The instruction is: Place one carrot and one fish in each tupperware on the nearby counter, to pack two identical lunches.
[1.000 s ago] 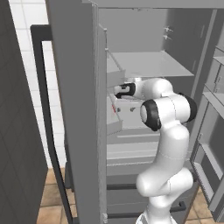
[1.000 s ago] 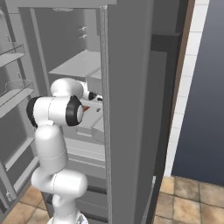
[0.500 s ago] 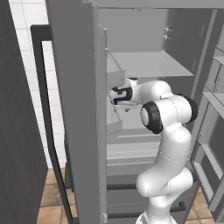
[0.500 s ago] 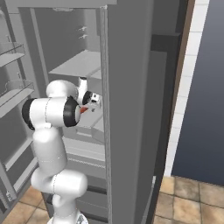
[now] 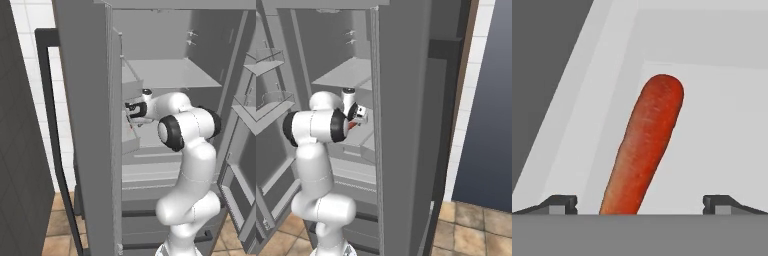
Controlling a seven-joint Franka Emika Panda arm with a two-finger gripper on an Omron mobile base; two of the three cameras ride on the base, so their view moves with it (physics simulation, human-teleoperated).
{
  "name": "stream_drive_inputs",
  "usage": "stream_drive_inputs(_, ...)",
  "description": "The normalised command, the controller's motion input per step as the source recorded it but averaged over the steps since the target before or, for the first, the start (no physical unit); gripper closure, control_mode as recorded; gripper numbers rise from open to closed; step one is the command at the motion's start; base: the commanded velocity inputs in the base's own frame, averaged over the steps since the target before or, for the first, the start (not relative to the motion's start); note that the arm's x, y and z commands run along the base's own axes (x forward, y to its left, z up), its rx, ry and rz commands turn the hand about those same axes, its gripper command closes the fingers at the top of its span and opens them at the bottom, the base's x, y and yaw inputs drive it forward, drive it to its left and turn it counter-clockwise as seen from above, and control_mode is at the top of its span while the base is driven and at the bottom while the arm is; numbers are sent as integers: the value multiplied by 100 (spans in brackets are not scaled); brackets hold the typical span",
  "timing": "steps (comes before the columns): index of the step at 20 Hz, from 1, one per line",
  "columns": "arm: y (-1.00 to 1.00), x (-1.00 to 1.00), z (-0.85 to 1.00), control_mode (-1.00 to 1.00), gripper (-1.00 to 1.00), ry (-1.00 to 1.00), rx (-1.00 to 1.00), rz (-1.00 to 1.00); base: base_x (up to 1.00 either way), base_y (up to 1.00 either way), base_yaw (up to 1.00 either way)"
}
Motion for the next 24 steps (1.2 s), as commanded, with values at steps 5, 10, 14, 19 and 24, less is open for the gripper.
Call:
stream_drive_inputs(5, 8, 48, -34, -100, -100, 0, -3, 0, 0, 0, 0)
stream_drive_inputs(10, 0, 58, -57, -100, -100, 3, -5, 0, 0, 0, 0)
stream_drive_inputs(14, -14, 19, -57, -100, 100, 20, -8, 0, 0, 0, 0)
stream_drive_inputs(19, -35, -45, -63, -100, 100, 32, -2, -1, 0, 0, 0)
stream_drive_inputs(24, -79, -100, -73, -100, 100, 22, 0, -4, 0, 0, 0)
